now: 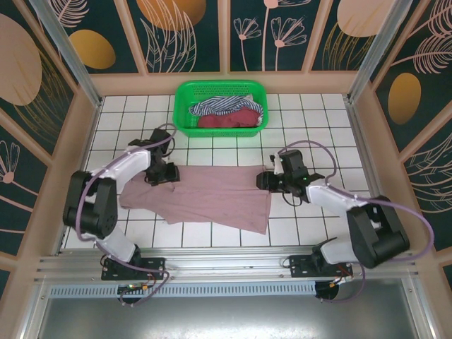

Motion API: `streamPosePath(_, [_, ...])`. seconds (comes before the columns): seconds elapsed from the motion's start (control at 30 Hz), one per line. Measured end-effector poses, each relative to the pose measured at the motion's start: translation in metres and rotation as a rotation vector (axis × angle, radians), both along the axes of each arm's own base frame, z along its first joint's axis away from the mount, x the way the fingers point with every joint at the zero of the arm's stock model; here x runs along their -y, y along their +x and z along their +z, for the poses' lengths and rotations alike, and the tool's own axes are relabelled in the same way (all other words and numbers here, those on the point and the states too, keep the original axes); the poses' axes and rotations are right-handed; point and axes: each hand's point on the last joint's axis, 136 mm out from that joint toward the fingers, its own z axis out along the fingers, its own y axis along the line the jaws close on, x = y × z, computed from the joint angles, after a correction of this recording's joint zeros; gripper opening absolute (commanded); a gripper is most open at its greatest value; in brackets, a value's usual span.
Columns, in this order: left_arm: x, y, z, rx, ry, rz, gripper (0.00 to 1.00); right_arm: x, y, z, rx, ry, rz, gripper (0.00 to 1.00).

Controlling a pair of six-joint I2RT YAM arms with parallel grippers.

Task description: Fold and stack the tank tops

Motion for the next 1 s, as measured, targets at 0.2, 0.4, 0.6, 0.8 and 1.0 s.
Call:
streamPosePath(0.2, [-0.017,-0.042,0.009,-0.001,-0.039,0.136,0.53,-0.033,-0.058,0.029,-0.07,0.042,0.039,0.57])
streamPosePath(0.4, [-0.012,-0.096,-0.017,-0.14,-0.085,0.211,0.54,-0.041,-0.125,0.019,-0.224,-0.002,0.029,0.59])
streamPosePath(0.6, [0.008,-0.138,-0.024,-0.208,-0.155,0.222,0.54,-0.026,-0.173,-0.011,-0.354,-0.129,-0.012,0.62])
streamPosePath(0.8, [0.023,-0.156,-0.032,-0.249,-0.205,0.241,0.55,-0.006,-0.182,-0.041,-0.412,-0.205,-0.086,0.64])
streamPosePath(1.0, [0.033,-0.15,-0.035,-0.232,-0.237,0.243,0.54,-0.015,-0.177,-0.044,-0.401,-0.187,-0.082,0.59])
